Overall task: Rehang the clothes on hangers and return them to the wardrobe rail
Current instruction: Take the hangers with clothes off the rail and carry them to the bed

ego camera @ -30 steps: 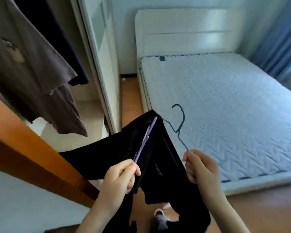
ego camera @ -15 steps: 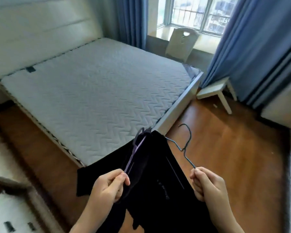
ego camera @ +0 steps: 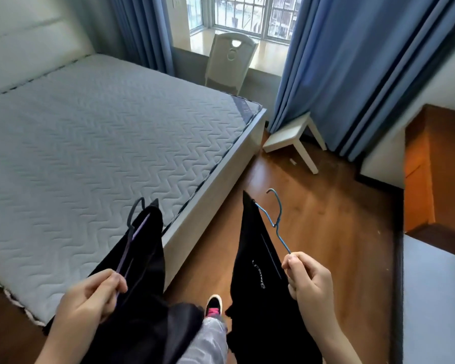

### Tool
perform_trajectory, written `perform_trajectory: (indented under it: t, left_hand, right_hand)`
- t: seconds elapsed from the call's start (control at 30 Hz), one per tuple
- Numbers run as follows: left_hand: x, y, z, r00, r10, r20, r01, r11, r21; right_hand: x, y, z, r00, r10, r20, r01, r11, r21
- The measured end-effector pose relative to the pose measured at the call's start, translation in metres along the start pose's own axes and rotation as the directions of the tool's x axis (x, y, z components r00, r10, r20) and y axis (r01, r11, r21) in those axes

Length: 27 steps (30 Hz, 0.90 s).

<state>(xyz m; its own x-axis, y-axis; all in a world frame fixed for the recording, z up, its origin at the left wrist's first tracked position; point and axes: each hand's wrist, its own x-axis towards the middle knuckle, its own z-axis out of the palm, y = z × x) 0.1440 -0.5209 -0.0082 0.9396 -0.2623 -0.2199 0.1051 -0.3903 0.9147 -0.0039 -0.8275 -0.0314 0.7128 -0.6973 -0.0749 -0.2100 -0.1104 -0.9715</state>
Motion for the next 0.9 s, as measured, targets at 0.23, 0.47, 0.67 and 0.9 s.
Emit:
perform_trajectory:
  t: [0.23,0.47,0.67,0.9]
  left_hand:
    - [0.141,0.047,0.092,0.997,-0.007,0.071,0.006,1.0,0.02]
    - [0.322,0.153,0.211,0.95,0.136,0.281,-0.156,0.986,0.052]
    - [0.459,0.23,0.329,0.927,0.21,0.31,-0.237,0.97,0.051]
    - [0.569,0.272,0.449,0.973,0.165,0.16,-0.183,0.977,0.107]
  right_hand:
    - [0.169,0.016,-0.031,0.992,0.041,-0.116,-0.04,0.999,0.017]
    - [0.328,-0.009,-0.078,0.965,0.087,-0.247,-0.076,0.996,0.056]
    - [0.461,-0.006,-0.131,0.944,0.134,-0.302,-0.095,0.986,0.14]
    - [0.667,0.02,-0.181,0.978,0.098,-0.182,-0.083,0.992,0.091]
